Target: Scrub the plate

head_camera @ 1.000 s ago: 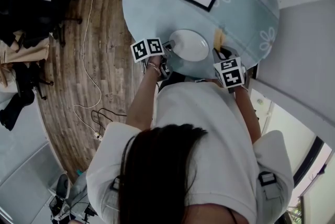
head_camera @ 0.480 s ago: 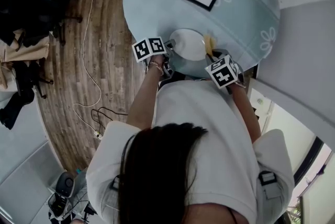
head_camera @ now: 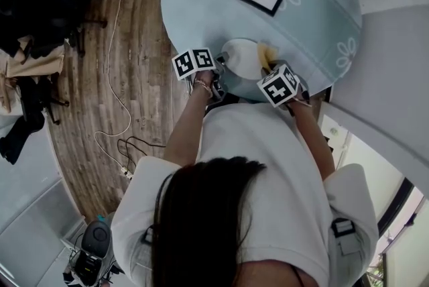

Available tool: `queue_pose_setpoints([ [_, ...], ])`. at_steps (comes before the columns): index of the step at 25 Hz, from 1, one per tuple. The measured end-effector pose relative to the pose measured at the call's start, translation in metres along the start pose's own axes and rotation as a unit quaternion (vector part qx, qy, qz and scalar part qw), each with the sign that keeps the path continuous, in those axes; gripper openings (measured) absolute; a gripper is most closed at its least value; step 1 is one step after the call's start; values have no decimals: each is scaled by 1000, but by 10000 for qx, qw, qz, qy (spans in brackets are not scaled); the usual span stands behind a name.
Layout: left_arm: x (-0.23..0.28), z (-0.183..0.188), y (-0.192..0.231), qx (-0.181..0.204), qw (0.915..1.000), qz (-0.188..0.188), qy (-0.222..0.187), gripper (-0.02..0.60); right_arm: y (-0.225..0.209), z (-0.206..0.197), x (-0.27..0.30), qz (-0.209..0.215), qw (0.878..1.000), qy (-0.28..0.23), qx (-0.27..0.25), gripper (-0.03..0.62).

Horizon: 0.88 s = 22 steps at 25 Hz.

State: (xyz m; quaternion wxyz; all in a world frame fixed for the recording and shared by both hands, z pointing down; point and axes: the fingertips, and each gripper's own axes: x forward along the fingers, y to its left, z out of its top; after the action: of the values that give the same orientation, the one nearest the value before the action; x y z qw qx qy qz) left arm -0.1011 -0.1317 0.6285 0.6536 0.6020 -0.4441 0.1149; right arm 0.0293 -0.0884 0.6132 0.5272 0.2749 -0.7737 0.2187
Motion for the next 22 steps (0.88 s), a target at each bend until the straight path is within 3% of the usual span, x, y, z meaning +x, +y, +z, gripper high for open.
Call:
queue_pose_setpoints([
  [10, 1, 0, 0, -62, 9996, -285, 64, 54, 0, 29, 20, 338, 9994, -54, 76, 61],
  [22, 2, 0, -1, -15, 9983, -582, 81, 49, 15, 72, 36, 464, 9983, -113, -329, 61],
])
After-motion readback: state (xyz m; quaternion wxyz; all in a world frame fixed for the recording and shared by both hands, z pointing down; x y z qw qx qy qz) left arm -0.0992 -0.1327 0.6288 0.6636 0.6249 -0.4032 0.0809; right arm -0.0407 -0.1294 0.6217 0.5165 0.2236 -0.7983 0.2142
